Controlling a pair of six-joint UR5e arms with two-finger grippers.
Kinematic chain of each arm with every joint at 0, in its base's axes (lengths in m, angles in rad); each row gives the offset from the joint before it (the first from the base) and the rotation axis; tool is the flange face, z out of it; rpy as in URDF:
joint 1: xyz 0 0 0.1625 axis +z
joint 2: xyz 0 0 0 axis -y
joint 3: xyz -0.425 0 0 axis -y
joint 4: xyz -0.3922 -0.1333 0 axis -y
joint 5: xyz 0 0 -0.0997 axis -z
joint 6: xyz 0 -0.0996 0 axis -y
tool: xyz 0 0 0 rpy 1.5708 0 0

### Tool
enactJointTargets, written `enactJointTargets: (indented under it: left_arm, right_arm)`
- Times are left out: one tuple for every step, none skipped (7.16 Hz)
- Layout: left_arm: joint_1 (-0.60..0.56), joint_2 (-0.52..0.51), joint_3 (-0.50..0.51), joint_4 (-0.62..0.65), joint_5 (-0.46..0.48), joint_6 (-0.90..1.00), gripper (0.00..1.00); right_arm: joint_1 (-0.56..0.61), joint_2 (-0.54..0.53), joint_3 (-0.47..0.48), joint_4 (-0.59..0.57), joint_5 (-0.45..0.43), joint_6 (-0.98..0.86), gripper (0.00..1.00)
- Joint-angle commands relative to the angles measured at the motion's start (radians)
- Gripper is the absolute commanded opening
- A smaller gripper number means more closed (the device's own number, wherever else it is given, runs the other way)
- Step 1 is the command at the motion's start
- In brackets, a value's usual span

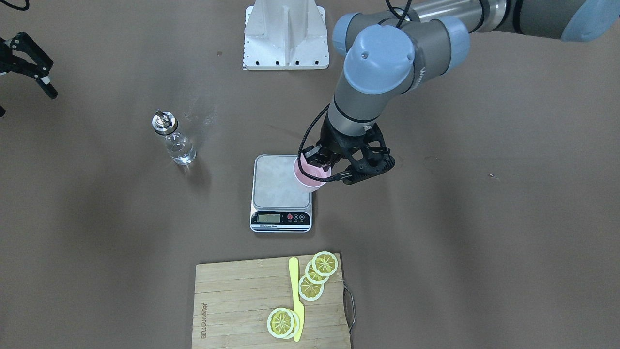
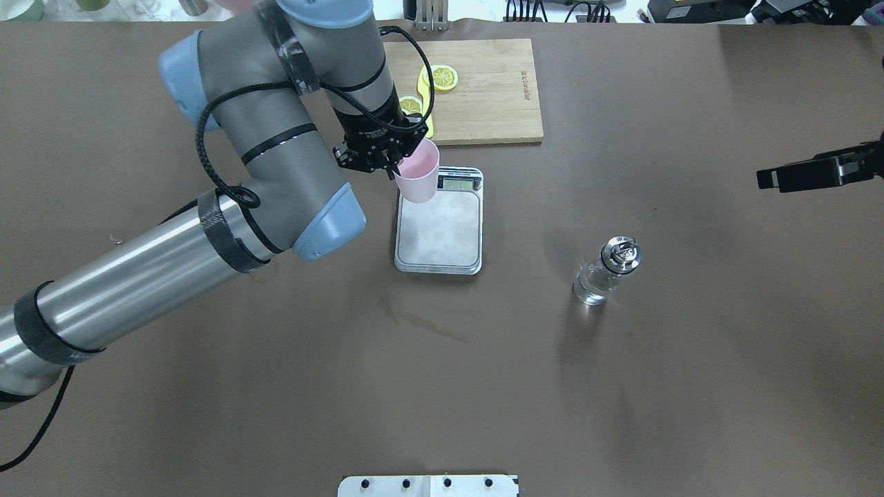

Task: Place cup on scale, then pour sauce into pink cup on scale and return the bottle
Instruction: 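Carry the pink cup with the left gripper onto the scale while the right arm enters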

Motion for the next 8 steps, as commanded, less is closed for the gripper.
enactJointTargets:
  left_arm:
    - [0.074,-0.02,0.051,-0.066,0.094,-0.064,0.0]
    - [0.098,-0.017,0.067,-0.098,0.104,-0.065,0.0]
    - [0.105,-0.017,0.067,-0.101,0.118,-0.065,0.0]
    - [0.103,-0.014,0.067,-0.115,0.118,-0.064,0.0]
    - [0.1,-0.01,0.068,-0.139,0.124,-0.058,0.15]
    - [0.103,-0.002,0.068,-0.143,0.162,-0.059,0.58]
    - [0.103,0.003,0.068,-0.146,0.173,-0.059,0.71]
    - [0.102,0.003,0.061,-0.149,0.173,-0.055,0.99]
  right_arm:
    - [-0.016,-0.004,0.008,0.026,-0.012,0.015,1.0]
    - [-0.018,-0.004,0.011,0.026,-0.02,0.015,1.0]
    - [-0.021,-0.004,0.012,0.026,-0.024,0.015,1.0]
    - [-0.025,-0.004,0.019,0.028,-0.029,0.015,1.0]
    - [-0.031,-0.004,0.02,0.028,-0.027,0.015,1.0]
    - [-0.036,-0.003,0.02,0.034,-0.038,0.014,1.0]
    - [-0.044,-0.004,0.02,0.061,-0.058,0.015,1.0]
    - [-0.048,-0.001,0.02,0.063,-0.063,0.014,1.0]
